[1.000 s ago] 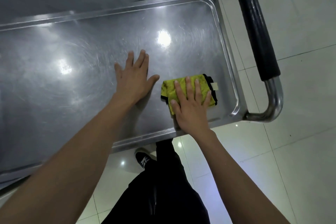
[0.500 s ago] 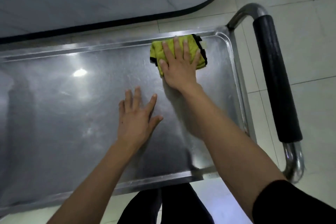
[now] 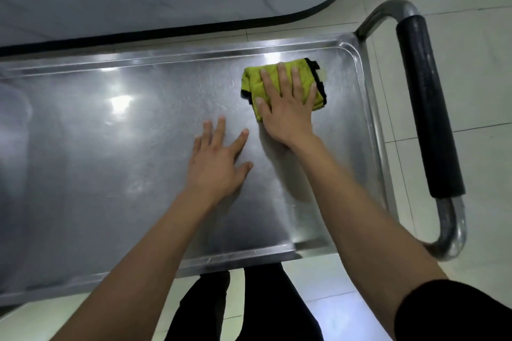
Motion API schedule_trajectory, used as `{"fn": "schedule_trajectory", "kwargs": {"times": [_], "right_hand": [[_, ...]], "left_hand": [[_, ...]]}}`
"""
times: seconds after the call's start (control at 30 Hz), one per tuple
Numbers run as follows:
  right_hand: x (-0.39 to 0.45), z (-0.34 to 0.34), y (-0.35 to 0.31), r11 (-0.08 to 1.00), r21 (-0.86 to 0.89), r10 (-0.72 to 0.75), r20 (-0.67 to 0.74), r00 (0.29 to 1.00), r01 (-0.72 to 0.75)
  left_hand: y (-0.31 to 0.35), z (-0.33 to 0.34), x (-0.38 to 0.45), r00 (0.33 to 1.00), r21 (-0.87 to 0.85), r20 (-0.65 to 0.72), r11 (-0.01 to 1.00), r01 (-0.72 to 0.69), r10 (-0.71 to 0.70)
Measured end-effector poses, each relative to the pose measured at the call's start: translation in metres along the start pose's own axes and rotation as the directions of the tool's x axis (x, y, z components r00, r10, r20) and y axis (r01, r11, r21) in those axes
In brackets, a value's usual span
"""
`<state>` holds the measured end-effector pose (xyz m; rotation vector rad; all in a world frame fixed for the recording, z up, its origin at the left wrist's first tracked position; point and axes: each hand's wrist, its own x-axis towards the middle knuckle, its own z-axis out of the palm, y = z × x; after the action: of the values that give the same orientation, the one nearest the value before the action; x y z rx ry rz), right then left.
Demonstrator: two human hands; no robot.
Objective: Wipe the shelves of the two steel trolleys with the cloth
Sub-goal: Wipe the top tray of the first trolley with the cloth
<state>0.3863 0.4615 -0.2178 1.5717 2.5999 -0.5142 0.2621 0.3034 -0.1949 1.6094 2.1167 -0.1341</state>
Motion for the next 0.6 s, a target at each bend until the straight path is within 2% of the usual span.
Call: {"fn": "schedule_trajectory", "kwargs": {"times": [0.2,0.33,0.43,0.6], "right_hand": [[-0.148,0.031,-0.009,0.998,-0.015,0.062,0.027,0.998,-0.061],[-0.234,0.054,-0.029,0.994,-0.064,0.087,0.021,0.996,-0.085],[-0.28,0.066,-0.042,0.992,-0.081,0.095,0.027,0.995,-0.093],[-0.32,0.075,-0.059,0.988,-0.097,0.122,0.058,0.991,-0.116]], "left_hand": [[-0.022,-0.013,0.001,0.988,-0.025,0.114,0.995,-0.099,0.101],[-0.032,-0.009,-0.007,0.983,-0.011,0.077,0.986,-0.165,0.166],[-0.039,-0.003,-0.017,0.986,0.08,0.027,0.982,-0.169,0.167],[-0.049,0.004,-0.035,0.988,0.111,0.067,0.983,-0.143,0.136]]}}
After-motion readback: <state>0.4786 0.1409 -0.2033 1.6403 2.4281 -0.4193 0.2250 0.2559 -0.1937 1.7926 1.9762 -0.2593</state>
